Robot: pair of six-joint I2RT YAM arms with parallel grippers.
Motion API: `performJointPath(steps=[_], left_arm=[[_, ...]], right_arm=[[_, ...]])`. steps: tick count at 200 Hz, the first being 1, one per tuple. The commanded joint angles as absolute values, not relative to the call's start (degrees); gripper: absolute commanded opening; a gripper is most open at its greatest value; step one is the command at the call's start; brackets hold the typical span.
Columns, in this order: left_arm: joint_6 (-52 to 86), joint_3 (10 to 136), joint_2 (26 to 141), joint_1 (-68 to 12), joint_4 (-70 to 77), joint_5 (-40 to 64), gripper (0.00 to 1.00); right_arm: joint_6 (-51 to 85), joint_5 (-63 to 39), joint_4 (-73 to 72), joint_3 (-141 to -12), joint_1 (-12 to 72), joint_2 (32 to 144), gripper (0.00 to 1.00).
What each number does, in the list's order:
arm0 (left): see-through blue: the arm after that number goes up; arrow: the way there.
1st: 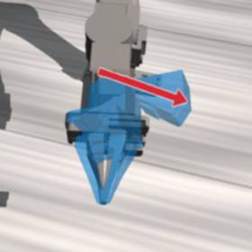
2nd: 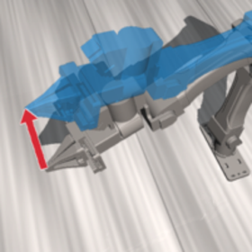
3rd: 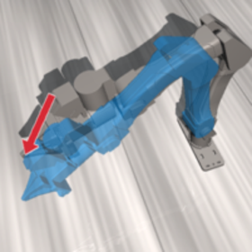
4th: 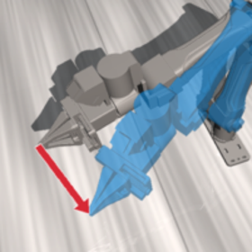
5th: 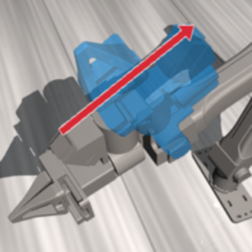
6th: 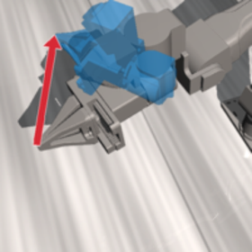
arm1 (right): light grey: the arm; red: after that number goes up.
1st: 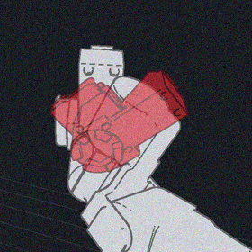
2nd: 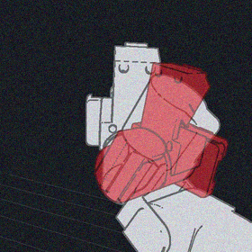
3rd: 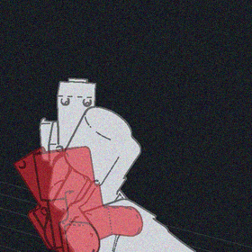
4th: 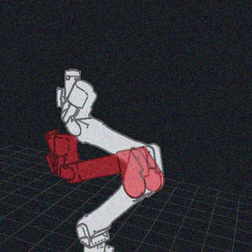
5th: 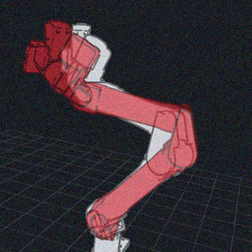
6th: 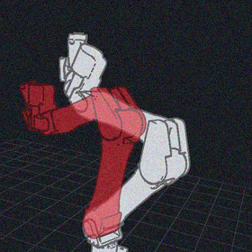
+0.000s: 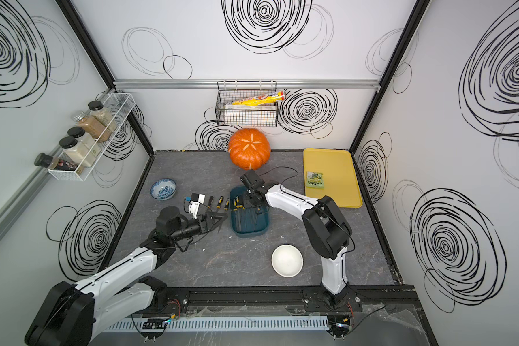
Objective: Take the file tool out of the storage box
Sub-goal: Pick up the file tool from the storage box.
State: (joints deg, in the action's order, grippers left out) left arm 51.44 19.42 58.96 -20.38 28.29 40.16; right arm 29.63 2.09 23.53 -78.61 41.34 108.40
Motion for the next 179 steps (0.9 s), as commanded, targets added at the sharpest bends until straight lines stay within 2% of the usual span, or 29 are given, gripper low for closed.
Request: performJointPath(steps=[1,12,45,89,111,137,165,179], left_arm=[[50.4,19.1,59.2,-21.9,35.1,43.8,0.83],[50.4,18.8,58.7,-23.1,37.5,44.8,0.83],[45.9,20.4,57.7,-26.5,32.6,42.2,0.82],[44.0,21.4,57.9,-28.8,33.4,39.9,0.85],[43.5,22.3,59.0,-29.8,34.8,38.8,0.84],[44.0,22.9,60.6,-30.7,37.5,38.6,0.81],[43.7,23.5,62.4,-31.2,36.9,39.1,0.69],[43.4,23.7,63.1,-31.3,36.3,39.0,0.67]], right_arm=[[28.3,-4.6,16.3,-74.5,39.8,104.1,0.0],[28.3,-7.4,13.0,-72.3,39.5,101.3,0.0],[28.6,-13.6,2.5,-64.6,39.4,91.0,0.0],[37.3,-24.7,-22.6,-47.5,39.6,77.4,0.0],[41.3,-28.2,-31.5,-42.3,40.1,76.2,0.0],[42.9,-29.4,-35.6,-40.2,42.3,76.8,0.0],[45.2,-29.4,-39.6,-38.5,43.4,76.9,0.0],[45.9,-29.6,-40.3,-38.3,43.4,77.0,0.0]])
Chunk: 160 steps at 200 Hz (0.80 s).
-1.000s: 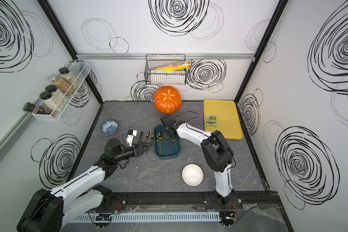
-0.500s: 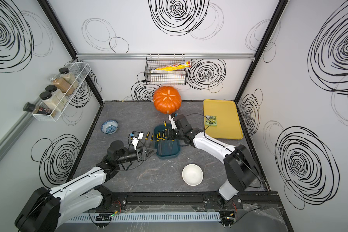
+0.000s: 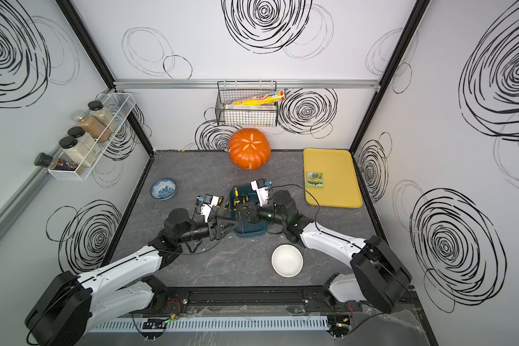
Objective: Take the file tool out of the storage box
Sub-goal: Pick up the file tool from the storage box.
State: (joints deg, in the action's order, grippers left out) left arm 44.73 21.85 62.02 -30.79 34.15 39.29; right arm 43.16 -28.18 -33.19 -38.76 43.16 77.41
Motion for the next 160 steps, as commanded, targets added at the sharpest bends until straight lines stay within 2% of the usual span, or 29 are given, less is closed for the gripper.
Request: performJointPath(steps=[1,18,54,71,91,103,115,127,140,153,160], left_arm=[[43.5,23.6,63.2,-31.3,36.3,39.0,0.67],[43.8,23.7,64.1,-31.9,37.1,39.0,0.6],[44.9,23.7,65.9,-32.8,39.5,39.3,0.53],[45.4,23.4,65.9,-32.9,40.5,39.7,0.42],[45.6,23.3,65.5,-32.9,40.8,39.3,0.4],[45.9,23.0,65.5,-32.9,41.2,39.3,0.3],[45.9,23.1,65.8,-32.9,41.3,39.6,0.24],[46.0,23.1,66.1,-32.9,41.5,39.8,0.13],[46.2,23.1,66.1,-32.9,41.7,39.9,0.1],[46.2,23.2,66.2,-32.9,41.5,39.9,0.0],[46.1,23.2,66.1,-32.9,41.4,39.9,0.0]], right_arm=[[46.0,-29.7,-40.4,-38.3,43.5,77.1,0.0],[47.5,-30.3,-43.1,-37.4,43.6,77.4,0.0],[49.3,-30.1,-47.2,-35.6,43.7,78.2,0.0],[49.7,-30.2,-47.9,-35.3,43.7,78.5,0.0],[49.7,-30.1,-48.0,-35.1,43.8,78.9,0.0],[49.8,-30.0,-48.6,-34.7,43.8,79.1,0.0],[49.9,-30.1,-48.8,-34.5,43.8,79.3,0.0],[50.0,-29.9,-49.0,-34.3,43.9,79.4,0.0],[50.1,-30.0,-49.4,-34.1,44.0,79.4,0.0],[50.3,-29.7,-49.9,-33.7,44.2,79.3,0.0],[50.4,-29.5,-50.2,-33.3,44.1,79.3,0.0]])
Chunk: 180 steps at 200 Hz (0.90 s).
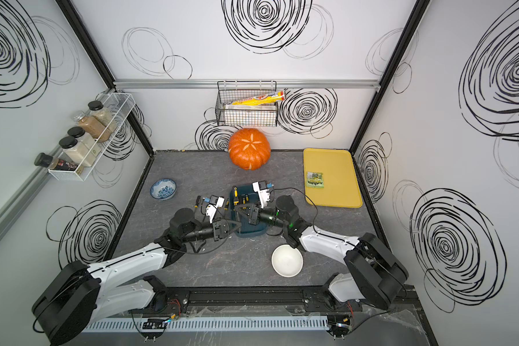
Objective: Take the file tool out of the storage box
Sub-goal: Pick up the file tool from the storage box.
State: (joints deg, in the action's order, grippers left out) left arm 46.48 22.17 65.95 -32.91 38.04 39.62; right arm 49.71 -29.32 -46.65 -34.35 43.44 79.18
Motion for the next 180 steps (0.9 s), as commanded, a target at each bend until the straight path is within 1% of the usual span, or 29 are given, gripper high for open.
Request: performJointPath(steps=[1,24,26,32,36,39,47,49,50,56,61,63,78,89,98,110,124,141,156,169,180], left_arm=[[46.1,23.2,66.1,-32.9,41.4,40.0,0.0],[45.7,23.2,65.6,-32.9,40.5,39.3,0.0],[45.7,23.1,65.5,-33.0,40.4,39.3,0.0],[45.5,23.1,65.3,-32.9,39.9,39.0,0.0],[45.3,23.2,65.1,-32.9,39.6,38.9,0.0],[45.1,23.3,65.1,-32.9,39.1,38.9,0.0],[44.4,23.8,64.6,-32.9,37.5,38.8,0.0],[44.2,23.9,64.6,-32.9,36.9,38.7,0.0],[44.0,24.0,64.5,-32.9,36.7,38.7,0.0],[43.0,24.6,64.1,-32.8,34.8,38.5,0.0],[42.1,25.0,63.6,-32.8,32.8,37.9,0.0],[41.7,25.3,63.4,-32.8,32.0,37.7,0.0],[38.1,27.6,61.7,-32.8,23.3,34.2,0.0],[33.5,31.5,60.7,-32.8,11.6,27.7,0.0],[30.0,35.3,60.5,-32.9,1.3,20.7,0.0],[28.2,39.3,61.0,-32.9,-8.5,11.0,0.0],[28.6,42.5,62.5,-32.9,-15.5,6.3,0.0],[28.9,47.9,65.3,-32.9,-25.3,0.6,0.0],[28.4,52.3,67.7,-32.8,-33.0,-5.6,0.0],[28.2,55.2,69.9,-32.7,-38.0,-13.4,0.0],[27.1,57.3,72.4,-31.7,-41.3,-17.4,0.0]], right_arm=[[50.4,-29.5,-50.2,-33.3,44.2,79.3,0.0],[50.6,-29.3,-50.9,-32.4,44.3,79.1,0.0],[50.6,-29.2,-51.0,-32.4,44.3,79.1,0.02],[50.9,-29.5,-51.6,-32.1,44.2,79.2,0.15],[51.0,-29.9,-52.0,-31.8,44.2,79.2,0.26],[51.2,-30.0,-52.3,-31.8,44.3,79.2,0.37],[51.3,-30.5,-52.6,-31.6,44.2,79.0,0.57],[51.2,-30.6,-52.5,-31.6,44.2,78.8,0.67],[51.2,-30.5,-52.4,-31.6,44.3,78.8,0.7],[51.1,-30.5,-51.8,-31.6,44.3,78.3,0.81],[50.9,-30.5,-51.0,-31.7,44.2,77.8,0.97],[50.7,-30.6,-50.3,-31.9,44.2,77.6,0.99],[46.7,-31.4,-41.2,-34.9,43.6,75.7,1.0],[42.2,-29.7,-32.9,-37.5,43.3,73.7,1.0],[37.6,-26.9,-24.6,-40.0,43.2,72.3,1.0],[31.6,-21.9,-14.6,-43.7,42.7,70.8,1.0],[25.7,-16.8,-6.8,-46.5,42.2,69.6,1.0],[20.1,-13.4,-2.0,-47.5,41.5,68.2,1.0],[16.0,-11.7,-0.7,-46.5,40.7,67.2,1.0],[14.9,-10.4,-0.9,-45.0,39.9,66.5,1.0],[16.0,-10.7,-2.0,-43.7,39.3,65.9,1.0]])
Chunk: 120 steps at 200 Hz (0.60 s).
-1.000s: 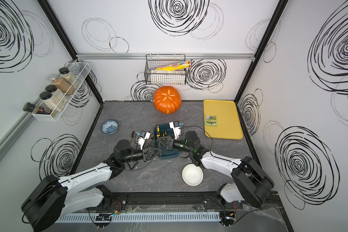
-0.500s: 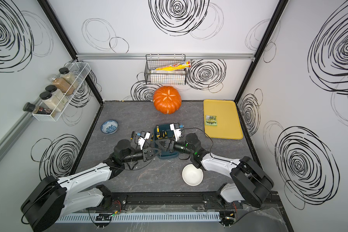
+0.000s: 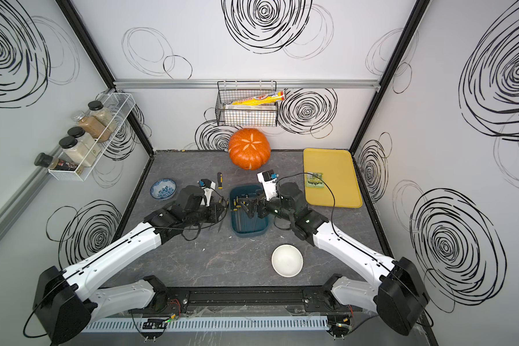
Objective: Take the file tool out of the storage box
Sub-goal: Pick up the file tool from the storage box.
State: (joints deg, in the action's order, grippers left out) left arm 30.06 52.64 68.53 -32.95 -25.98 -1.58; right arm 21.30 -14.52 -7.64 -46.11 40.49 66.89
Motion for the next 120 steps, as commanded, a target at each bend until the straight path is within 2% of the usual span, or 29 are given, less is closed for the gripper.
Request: performJointPath(steps=[1,30,61,120], left_arm=[[27.0,57.4,72.6,-31.5,-41.5,-17.7,0.0],[24.7,59.6,81.1,-23.0,-45.7,-18.4,0.0],[23.1,59.8,89.1,-17.3,-45.4,-20.7,0.0],[20.7,60.5,100.7,-10.8,-43.3,-23.1,0.0]], right_arm=[[16.1,-10.9,-2.1,-43.6,39.3,65.8,1.0],[16.5,-12.2,-5.6,-40.5,39.0,65.2,1.0],[17.0,-13.3,-6.8,-38.7,38.7,64.9,1.0],[17.3,-13.4,-6.8,-37.7,38.5,63.2,1.0]])
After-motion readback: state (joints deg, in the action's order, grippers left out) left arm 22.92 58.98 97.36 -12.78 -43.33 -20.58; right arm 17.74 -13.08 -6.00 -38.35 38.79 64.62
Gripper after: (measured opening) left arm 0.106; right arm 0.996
